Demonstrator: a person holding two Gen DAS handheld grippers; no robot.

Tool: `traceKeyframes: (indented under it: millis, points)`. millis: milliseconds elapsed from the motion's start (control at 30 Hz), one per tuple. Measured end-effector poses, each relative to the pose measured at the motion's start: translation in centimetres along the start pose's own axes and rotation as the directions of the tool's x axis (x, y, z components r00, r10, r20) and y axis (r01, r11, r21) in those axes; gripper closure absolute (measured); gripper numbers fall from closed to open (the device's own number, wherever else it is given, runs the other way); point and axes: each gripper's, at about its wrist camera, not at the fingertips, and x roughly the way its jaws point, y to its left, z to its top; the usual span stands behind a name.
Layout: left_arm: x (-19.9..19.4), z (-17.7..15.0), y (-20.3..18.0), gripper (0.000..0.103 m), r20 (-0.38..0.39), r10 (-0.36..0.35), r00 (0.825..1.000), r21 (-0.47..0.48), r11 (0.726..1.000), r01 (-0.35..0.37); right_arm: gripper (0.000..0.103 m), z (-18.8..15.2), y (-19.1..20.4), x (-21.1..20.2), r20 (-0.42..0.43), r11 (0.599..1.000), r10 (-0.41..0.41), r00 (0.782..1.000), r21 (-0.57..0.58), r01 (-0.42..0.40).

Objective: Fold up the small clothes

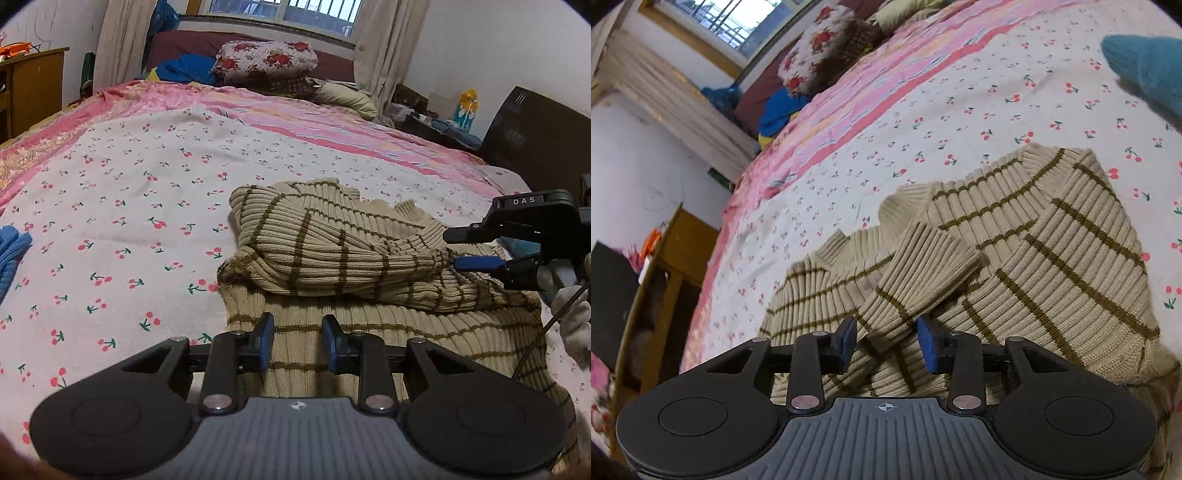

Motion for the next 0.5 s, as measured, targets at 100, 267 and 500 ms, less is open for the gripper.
traceKeyframes:
  millis: [100,267,500]
  points:
    - [-0.1,0.0,0.1,0.069,0.002,-0.002,1.0,-0.003,1.0,0.002,0.062,0.0,0.2,0.6,-0.003,1.0,-0.027,1.0,0.006,0.027]
    - [-0.2,0.0,0.1,0.069,0.004,-0.003,1.0,-0.008,1.0,0.003,0.072,0.5,0.7,2.3,0.004,0.996,-0.086,0.996,0.011,0.086]
    - [-0.8,0.2,0.0,0.069,0.033,-0.002,0.999,-0.005,1.0,0.002,0.094,1.2,2.4,-0.2,0.056,0.995,-0.058,0.997,-0.078,0.062]
